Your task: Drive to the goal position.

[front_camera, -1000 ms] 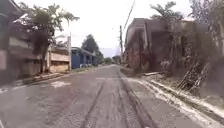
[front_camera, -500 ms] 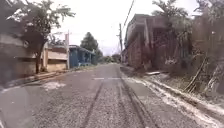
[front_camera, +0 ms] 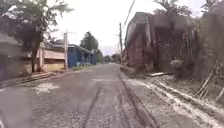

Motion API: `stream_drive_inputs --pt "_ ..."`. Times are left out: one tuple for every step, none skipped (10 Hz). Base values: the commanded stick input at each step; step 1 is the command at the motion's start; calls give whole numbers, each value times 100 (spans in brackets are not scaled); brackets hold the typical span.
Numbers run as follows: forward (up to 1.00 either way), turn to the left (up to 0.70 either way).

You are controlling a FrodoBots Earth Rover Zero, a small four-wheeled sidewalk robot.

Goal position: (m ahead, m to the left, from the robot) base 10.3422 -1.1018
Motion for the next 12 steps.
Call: stream_drive_inputs --pt "70 0" --pt "70 0" --pt "70 0" --pt "70 0" --pt "70 0" --pt "70 0" --pt "70 0" --pt "70 0" --pt "70 0" --pt "70 0" --pt "70 0" --pt "70 0"
